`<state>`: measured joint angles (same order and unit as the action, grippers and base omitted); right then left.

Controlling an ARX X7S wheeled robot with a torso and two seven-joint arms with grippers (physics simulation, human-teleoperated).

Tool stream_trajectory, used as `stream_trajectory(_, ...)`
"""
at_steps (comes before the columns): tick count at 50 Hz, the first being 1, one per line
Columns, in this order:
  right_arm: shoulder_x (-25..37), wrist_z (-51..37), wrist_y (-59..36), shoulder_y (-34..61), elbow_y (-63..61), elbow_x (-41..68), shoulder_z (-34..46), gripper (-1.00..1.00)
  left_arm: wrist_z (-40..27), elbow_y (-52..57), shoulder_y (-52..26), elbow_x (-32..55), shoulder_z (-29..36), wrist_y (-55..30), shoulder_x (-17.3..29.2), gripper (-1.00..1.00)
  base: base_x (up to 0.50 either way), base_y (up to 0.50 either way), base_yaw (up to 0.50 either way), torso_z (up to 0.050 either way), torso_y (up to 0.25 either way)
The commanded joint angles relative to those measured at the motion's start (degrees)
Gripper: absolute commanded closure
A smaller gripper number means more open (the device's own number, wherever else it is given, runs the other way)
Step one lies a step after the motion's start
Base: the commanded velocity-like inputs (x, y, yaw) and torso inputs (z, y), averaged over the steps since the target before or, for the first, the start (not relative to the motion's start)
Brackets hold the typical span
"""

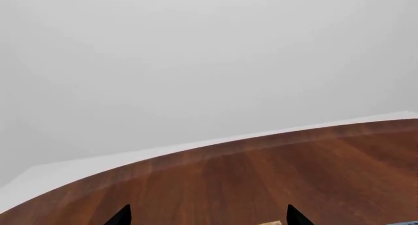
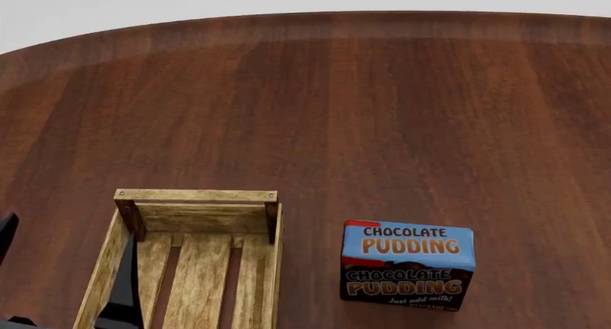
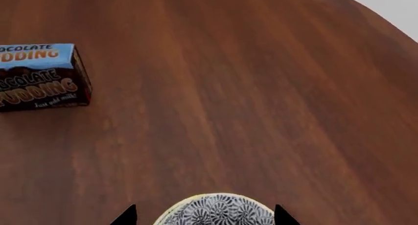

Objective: Stack the left bowl on the right bowl and place them in the tray.

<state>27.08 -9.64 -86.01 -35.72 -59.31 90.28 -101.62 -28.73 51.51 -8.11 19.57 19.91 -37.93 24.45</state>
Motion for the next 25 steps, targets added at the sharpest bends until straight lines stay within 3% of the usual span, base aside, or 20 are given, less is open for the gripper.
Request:
stream_trajectory(1, 5.0, -18.0, -3.9, 3.1, -0.7, 16.6, 6.2, -1.0, 0.2, -1.5, 1.3, -0.1, -0.2, 2.2, 0.4, -1.0, 0.0, 0.0, 0.0, 0.0, 0.0)
stream_trajectory(25, 2.6, -16.5, -3.9, 6.9, -0.7, 6.3, 19.4, -1.0, 0.2, -2.7, 2.2, -0.1, -0.4, 4.0, 0.9, -1.0, 0.0, 0.0, 0.0, 0.0, 0.0)
